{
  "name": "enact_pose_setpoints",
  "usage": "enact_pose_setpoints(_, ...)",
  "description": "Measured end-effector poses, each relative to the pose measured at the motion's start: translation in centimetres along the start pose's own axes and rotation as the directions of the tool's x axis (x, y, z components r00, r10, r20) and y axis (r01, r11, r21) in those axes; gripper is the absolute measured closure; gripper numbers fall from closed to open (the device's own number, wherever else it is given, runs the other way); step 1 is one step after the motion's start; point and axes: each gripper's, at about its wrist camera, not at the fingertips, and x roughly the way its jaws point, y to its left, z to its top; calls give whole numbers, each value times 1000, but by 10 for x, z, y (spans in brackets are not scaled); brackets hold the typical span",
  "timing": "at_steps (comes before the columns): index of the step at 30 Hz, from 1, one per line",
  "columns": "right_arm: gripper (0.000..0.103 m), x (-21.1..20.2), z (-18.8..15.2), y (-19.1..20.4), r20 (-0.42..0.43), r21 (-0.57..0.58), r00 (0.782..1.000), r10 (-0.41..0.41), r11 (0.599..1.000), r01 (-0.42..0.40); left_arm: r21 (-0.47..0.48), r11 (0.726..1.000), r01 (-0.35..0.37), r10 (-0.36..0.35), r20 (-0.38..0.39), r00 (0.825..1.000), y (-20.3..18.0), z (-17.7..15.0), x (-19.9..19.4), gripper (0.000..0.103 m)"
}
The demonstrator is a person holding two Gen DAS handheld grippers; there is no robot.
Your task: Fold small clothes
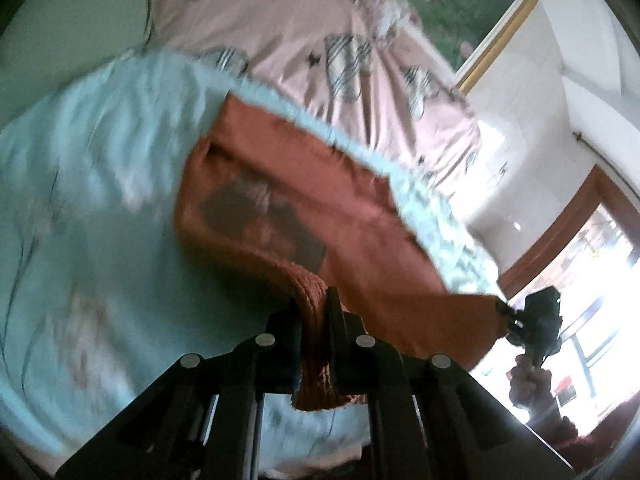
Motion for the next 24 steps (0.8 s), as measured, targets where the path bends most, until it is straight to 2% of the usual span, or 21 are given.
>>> enact_pose_setpoints(7,91,59,96,-27,19,21,994,-110,994,110,62,996,-67,59,127,990,-14,96,42,95)
enact_pose_setpoints(13,91,120,161,-49,-5,17,984,-178,984,178,38,994,-106,98,178,979,-3,178,95,95)
enact_pose_setpoints(16,91,145,178,-67,-27,39,981,-194,980,195,22,991,-133,127,183,975,8,206,123,95)
enact_pose_setpoints(22,91,189,196,-105,-85,47,950,-300,951,305,10,978,-209,206,120,971,47,234,189,95)
enact_pose_setpoints(24,91,200,195,-115,-110,41,933,-343,936,349,9,973,-230,228,97,969,57,237,206,95)
